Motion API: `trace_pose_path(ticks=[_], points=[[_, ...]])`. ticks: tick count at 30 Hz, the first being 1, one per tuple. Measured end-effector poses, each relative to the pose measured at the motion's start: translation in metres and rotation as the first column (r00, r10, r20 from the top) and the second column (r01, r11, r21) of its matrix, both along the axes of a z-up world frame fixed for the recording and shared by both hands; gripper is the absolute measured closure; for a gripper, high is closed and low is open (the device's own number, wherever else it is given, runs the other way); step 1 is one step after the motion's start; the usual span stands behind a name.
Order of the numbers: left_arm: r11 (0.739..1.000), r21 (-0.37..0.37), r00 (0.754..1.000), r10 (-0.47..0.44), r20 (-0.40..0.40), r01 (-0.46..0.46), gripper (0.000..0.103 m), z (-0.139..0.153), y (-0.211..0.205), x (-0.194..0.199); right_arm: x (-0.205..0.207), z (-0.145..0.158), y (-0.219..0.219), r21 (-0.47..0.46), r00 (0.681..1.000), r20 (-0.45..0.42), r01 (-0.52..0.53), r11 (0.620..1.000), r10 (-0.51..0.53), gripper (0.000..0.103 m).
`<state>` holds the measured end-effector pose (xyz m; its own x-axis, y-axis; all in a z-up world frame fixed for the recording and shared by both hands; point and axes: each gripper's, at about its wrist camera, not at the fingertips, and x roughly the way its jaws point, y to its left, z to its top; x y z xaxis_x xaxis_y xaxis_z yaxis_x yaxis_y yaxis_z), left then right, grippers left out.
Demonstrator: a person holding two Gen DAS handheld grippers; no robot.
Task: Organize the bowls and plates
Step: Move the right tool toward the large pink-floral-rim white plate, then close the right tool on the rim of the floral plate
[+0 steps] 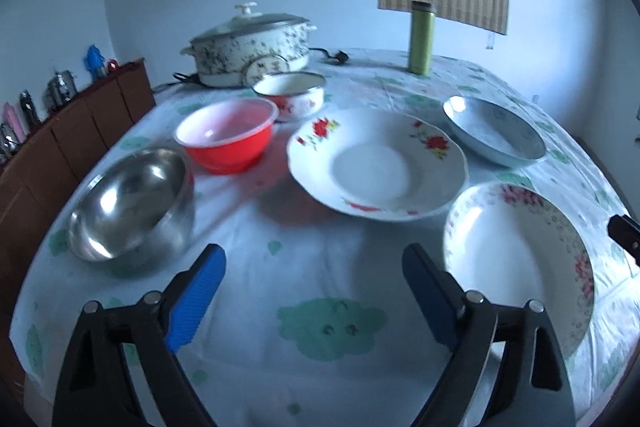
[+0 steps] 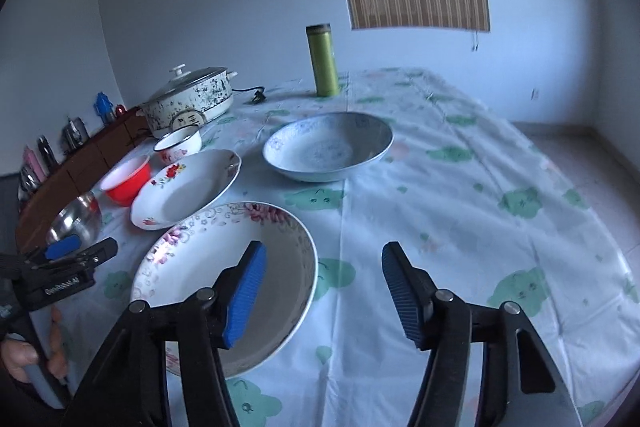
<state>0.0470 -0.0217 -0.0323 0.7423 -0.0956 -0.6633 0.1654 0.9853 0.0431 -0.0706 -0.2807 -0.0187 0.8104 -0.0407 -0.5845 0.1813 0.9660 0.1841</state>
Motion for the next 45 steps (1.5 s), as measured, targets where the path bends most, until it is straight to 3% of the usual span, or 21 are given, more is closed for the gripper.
trace_pose_path(ticks=[2, 7, 17, 25, 29, 35, 40, 45], points=[[1.000, 0.005, 1.000, 0.018, 0.011, -0.018, 0.012, 0.003, 0.002, 0.004, 0.007, 0.004, -0.003, 0.027, 1.000, -0.002, -0.026, 0.999, 0.026, 0.040], [0.999, 0.013, 0.999, 0.041, 0.018, -0.041, 0.012, 0.007, 0.006, 0.012, 0.028, 0.016, 0.007, -0.029, 0.999, 0.010, -0.050, 0.998, 0.050, 0.040], [0.998, 0.004, 0.998, 0.060, 0.004, -0.060, 0.012, 0.003, 0.012, 0.022, 0.036, -0.001, 0.009, 0.022, 0.995, -0.037, -0.090, 0.996, 0.090, 0.040], [1.000, 0.007, 1.000, 0.003, 0.028, -0.003, 0.015, 0.009, 0.002, 0.013, 0.037, 0.003, -0.005, 0.035, 0.998, -0.033, -0.048, 0.998, 0.049, 0.040], [1.000, -0.021, 1.000, -0.014, -0.011, 0.014, 0.016, 0.004, 0.000, 0.012, 0.032, -0.006, -0.001, 0.032, 0.996, -0.058, -0.071, 0.997, 0.073, 0.040], [0.990, -0.034, 0.989, -0.136, -0.055, 0.134, 0.017, -0.004, -0.031, 0.001, 0.029, -0.022, -0.007, 0.053, 0.994, -0.092, -0.061, 0.997, 0.066, 0.040], [0.983, -0.072, 0.977, -0.174, -0.126, 0.166, 0.046, -0.018, -0.044, 0.005, 0.035, -0.034, -0.015, 0.094, 0.990, -0.124, -0.049, 0.994, 0.061, 0.040], [0.971, -0.143, 0.953, -0.218, -0.211, 0.190, 0.054, -0.032, -0.052, 0.013, 0.044, -0.045, -0.010, 0.124, 0.981, -0.162, -0.088, 0.988, 0.108, 0.040]])
